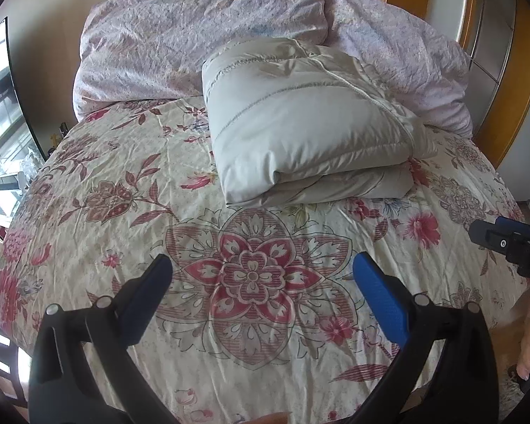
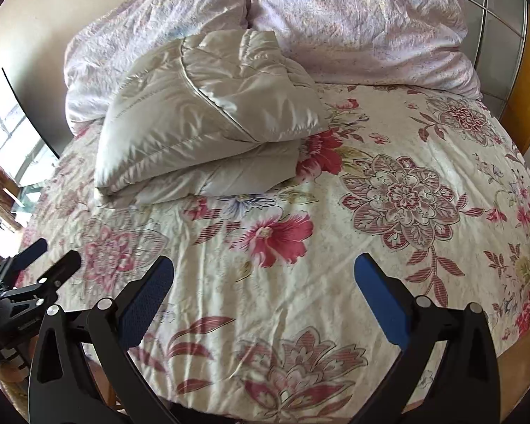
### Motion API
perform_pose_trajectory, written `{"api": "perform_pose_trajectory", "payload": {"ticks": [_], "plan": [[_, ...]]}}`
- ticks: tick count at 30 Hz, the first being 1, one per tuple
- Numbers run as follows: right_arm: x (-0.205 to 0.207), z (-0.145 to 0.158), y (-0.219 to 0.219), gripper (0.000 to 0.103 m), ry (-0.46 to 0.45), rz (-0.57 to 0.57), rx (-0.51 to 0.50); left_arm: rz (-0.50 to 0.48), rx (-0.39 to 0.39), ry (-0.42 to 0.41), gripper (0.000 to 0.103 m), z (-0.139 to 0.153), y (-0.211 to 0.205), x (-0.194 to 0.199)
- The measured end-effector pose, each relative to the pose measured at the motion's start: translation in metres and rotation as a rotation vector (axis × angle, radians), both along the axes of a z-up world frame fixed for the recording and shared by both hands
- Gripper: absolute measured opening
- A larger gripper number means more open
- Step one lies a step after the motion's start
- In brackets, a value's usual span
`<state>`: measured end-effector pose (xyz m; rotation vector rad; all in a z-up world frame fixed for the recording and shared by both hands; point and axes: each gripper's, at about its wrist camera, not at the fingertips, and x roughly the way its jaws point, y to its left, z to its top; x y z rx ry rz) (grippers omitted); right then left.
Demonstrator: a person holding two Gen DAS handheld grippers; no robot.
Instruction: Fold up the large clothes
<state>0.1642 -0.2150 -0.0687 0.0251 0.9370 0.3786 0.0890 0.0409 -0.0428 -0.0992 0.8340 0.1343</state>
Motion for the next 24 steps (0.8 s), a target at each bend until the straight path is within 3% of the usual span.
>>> {"api": "perform_pose_trajectory", "payload": {"ticks": [14, 24], "plan": [[-0.018, 0.031, 0.005, 0.102, -0.041, 0.044, 0.005, -0.025, -0.022, -0.006, 0.101, 0.020, -0.011, -0.002], [-0.015, 0.033, 0.007, 0.102, -0.036, 0.045, 0.023, -0.014, -0.018, -0.008, 0.101, 0.021, -0.011, 0.000]]}}
